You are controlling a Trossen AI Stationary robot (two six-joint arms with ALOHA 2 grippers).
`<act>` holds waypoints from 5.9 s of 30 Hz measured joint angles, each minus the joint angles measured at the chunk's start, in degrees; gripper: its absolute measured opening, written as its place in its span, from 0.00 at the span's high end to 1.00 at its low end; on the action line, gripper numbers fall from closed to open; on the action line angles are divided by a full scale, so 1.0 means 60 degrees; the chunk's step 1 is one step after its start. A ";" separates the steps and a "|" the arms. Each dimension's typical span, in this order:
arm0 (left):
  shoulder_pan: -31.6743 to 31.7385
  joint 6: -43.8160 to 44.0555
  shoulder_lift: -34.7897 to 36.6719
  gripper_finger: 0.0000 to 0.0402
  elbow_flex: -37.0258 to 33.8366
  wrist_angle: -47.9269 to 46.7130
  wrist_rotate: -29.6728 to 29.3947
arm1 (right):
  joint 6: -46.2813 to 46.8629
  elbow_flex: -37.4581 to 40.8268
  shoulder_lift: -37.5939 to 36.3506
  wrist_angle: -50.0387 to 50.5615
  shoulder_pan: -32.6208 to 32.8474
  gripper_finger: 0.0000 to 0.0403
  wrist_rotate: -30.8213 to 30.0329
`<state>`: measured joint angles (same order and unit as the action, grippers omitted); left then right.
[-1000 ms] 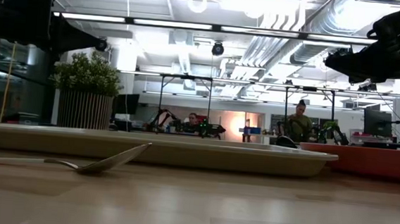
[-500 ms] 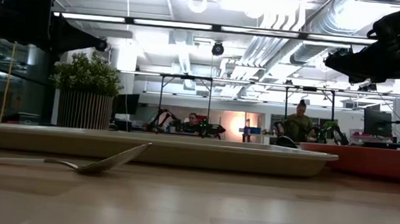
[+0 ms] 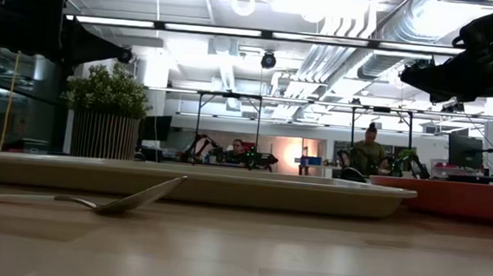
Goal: Pick and place plate/cup/fork/spoon on tray
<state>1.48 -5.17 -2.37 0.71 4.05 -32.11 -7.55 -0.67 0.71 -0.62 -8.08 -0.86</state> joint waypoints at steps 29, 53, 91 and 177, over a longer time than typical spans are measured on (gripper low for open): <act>0.0000 0.0000 0.0000 0.99 0.0000 0.0018 0.0003 | 0.1879 0.0007 0.0004 -0.0411 -0.0003 1.00 0.0045; 0.0000 -0.0168 -0.0001 0.99 0.0000 0.0069 -0.0001 | 0.6428 -0.5332 0.6764 0.6656 -0.0296 0.43 -0.3390; 0.0000 -0.0168 0.0003 0.99 0.0000 0.0058 -0.0001 | 0.6433 -0.5683 1.2376 0.8914 -0.0783 0.47 -0.1592; 0.0000 -0.0161 0.0002 0.99 0.0000 0.0011 -0.0001 | 0.6056 -0.9570 1.6560 0.0982 -0.0852 1.00 -0.0257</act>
<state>1.48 -6.14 -2.35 0.71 4.12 -32.12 28.79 -58.08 100.07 5.27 -13.19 -2.40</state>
